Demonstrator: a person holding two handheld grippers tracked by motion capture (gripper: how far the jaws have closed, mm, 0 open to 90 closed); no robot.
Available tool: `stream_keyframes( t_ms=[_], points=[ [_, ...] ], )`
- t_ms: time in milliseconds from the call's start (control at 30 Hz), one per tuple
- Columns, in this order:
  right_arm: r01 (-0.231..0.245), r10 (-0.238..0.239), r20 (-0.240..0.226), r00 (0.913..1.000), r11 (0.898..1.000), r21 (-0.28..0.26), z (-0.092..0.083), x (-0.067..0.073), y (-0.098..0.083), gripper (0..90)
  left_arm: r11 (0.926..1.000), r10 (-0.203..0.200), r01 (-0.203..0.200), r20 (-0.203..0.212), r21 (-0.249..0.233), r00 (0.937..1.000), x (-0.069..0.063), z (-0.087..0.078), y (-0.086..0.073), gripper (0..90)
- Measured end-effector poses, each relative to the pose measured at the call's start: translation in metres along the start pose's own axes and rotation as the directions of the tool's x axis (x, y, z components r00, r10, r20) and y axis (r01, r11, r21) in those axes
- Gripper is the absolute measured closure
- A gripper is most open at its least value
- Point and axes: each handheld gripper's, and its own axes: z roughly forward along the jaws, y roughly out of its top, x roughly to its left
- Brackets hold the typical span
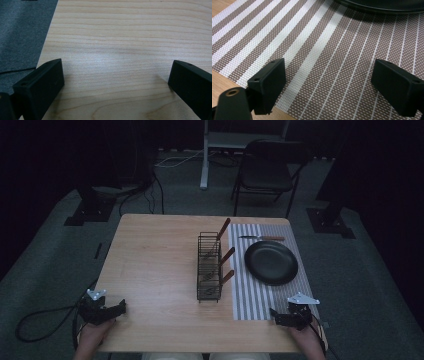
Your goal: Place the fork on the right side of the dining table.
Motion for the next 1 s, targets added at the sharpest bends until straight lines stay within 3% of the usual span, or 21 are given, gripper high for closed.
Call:
stream_keyframes(
  t_ms=[767, 1000],
  points=[
    [0.028, -0.027, -0.019, 0.9995, 0.996, 0.083, -0.001, -0.001, 0.01, 13.7, 1.0, 0.002, -0.002, 0.0, 0.0, 1.0, 0.0, 0.0, 0.0, 0.6],
    [0.04, -0.037, -0.058, 0.9976, 0.997, 0.061, -0.007, 0.008, 0.016, 15.3, 1.0, 0.002, -0.002, 0.0, 0.001, 1.0, 0.0, 0.0, 0.0, 0.6]
  ],
)
